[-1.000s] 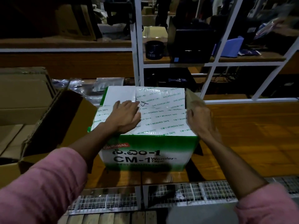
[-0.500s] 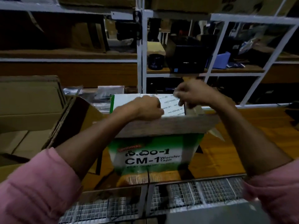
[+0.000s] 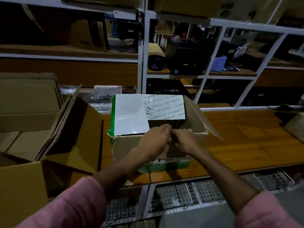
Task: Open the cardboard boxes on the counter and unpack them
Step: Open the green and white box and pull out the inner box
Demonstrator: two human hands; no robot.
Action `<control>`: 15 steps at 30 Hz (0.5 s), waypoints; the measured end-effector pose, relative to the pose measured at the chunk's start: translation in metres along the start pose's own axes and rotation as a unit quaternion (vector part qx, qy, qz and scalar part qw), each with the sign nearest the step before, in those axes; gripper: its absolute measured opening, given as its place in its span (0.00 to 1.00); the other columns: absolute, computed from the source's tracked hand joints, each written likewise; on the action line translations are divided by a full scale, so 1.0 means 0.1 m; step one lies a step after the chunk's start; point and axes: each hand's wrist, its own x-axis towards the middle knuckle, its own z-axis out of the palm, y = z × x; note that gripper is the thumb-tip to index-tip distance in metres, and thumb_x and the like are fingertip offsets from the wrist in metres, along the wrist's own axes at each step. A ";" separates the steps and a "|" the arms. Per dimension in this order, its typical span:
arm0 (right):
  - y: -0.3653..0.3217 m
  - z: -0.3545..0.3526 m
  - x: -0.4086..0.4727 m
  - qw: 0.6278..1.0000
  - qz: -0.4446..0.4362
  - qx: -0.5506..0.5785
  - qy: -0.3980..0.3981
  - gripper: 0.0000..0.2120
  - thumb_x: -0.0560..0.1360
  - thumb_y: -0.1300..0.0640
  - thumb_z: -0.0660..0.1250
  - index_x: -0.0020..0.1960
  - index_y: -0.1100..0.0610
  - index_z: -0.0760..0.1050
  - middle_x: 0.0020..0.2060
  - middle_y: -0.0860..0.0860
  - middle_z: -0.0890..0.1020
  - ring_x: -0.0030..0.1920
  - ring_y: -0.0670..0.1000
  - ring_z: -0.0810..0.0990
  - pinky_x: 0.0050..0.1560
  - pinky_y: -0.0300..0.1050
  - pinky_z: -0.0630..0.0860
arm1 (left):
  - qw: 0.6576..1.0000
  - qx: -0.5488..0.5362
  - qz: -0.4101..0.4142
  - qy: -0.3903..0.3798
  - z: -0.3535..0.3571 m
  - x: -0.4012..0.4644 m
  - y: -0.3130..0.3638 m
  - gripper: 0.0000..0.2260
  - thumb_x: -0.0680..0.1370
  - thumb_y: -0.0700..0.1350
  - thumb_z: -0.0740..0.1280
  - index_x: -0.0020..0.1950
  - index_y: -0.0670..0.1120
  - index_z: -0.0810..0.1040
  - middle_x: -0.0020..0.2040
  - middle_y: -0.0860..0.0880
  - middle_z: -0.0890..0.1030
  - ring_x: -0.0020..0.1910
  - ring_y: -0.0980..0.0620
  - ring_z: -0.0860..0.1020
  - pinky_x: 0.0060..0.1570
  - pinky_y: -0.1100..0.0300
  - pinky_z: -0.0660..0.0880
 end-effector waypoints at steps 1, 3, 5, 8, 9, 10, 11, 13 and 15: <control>-0.01 0.03 0.00 1.000 0.008 -0.006 0.007 0.07 0.79 0.55 0.67 0.57 0.51 0.77 0.51 0.51 0.84 0.56 0.56 0.80 0.59 0.52 0.67 | 0.998 -0.062 -0.012 -0.008 -0.03 0.03 0.06 0.24 0.78 0.38 0.65 0.74 0.42 0.67 0.71 0.42 0.73 0.64 0.41 0.76 0.64 0.46 0.74; -0.01 0.03 0.00 1.000 0.013 -0.017 0.005 0.05 0.78 0.56 0.67 0.54 0.52 0.76 0.52 0.53 0.84 0.57 0.58 0.80 0.59 0.52 0.67 | 0.986 -0.157 -0.044 -0.040 -0.05 0.13 0.12 0.17 0.80 0.41 0.61 0.69 0.42 0.70 0.66 0.41 0.76 0.61 0.41 0.77 0.61 0.43 0.74; 0.01 0.02 -0.01 1.000 0.011 -0.010 0.002 0.05 0.78 0.58 0.66 0.49 0.49 0.73 0.51 0.53 0.84 0.57 0.58 0.79 0.58 0.51 0.67 | 0.985 -0.138 -0.080 -0.071 0.01 0.24 0.08 0.14 0.82 0.46 0.57 0.63 0.41 0.73 0.62 0.41 0.78 0.61 0.41 0.77 0.65 0.42 0.70; 0.01 0.00 -0.03 1.000 0.006 0.015 0.010 0.07 0.77 0.58 0.66 0.46 0.47 0.72 0.47 0.51 0.84 0.55 0.58 0.80 0.53 0.50 0.65 | 0.990 -0.033 -0.116 -0.079 0.08 0.29 -0.02 0.23 0.85 0.56 0.49 0.68 0.42 0.72 0.71 0.41 0.73 0.75 0.41 0.65 0.77 0.36 0.48; 0.00 0.00 -0.03 1.000 0.001 0.019 0.014 0.05 0.78 0.57 0.66 0.47 0.47 0.73 0.46 0.50 0.84 0.53 0.57 0.80 0.51 0.49 0.64 | 0.991 0.000 -0.120 -0.058 0.06 0.29 -0.05 0.26 0.85 0.59 0.48 0.71 0.42 0.70 0.75 0.42 0.69 0.79 0.41 0.59 0.78 0.36 0.42; 0.00 0.00 -0.04 1.000 -0.004 0.026 0.017 0.04 0.79 0.55 0.66 0.48 0.47 0.74 0.45 0.49 0.83 0.51 0.55 0.80 0.51 0.49 0.64 | 0.992 0.026 -0.123 -0.030 0.02 0.28 -0.10 0.28 0.84 0.61 0.47 0.73 0.43 0.69 0.78 0.42 0.66 0.81 0.42 0.54 0.77 0.36 0.41; 0.01 0.01 -0.05 0.999 -0.007 0.035 0.015 0.02 0.79 0.53 0.66 0.49 0.46 0.74 0.43 0.47 0.82 0.48 0.53 0.79 0.53 0.49 0.66 | 0.991 0.036 -0.133 -0.004 -0.03 0.27 -0.16 0.28 0.84 0.61 0.49 0.75 0.43 0.67 0.80 0.43 0.62 0.81 0.42 0.50 0.77 0.34 0.44; 0.04 0.01 -0.08 0.999 -0.004 0.048 0.005 0.02 0.79 0.52 0.65 0.47 0.47 0.74 0.40 0.46 0.80 0.45 0.51 0.77 0.57 0.51 0.69 | 0.984 0.016 -0.179 0.023 -0.16 0.25 -0.36 0.26 0.84 0.57 0.56 0.77 0.45 0.63 0.82 0.45 0.57 0.82 0.42 0.45 0.72 0.31 0.58; 0.08 0.02 -0.09 0.999 0.002 0.032 -0.001 0.04 0.79 0.51 0.65 0.49 0.50 0.76 0.42 0.47 0.82 0.49 0.53 0.79 0.57 0.52 0.69 | 0.972 0.032 -0.229 0.034 -0.26 0.19 -0.64 0.26 0.82 0.55 0.59 0.77 0.45 0.64 0.82 0.44 0.57 0.81 0.40 0.45 0.73 0.30 0.58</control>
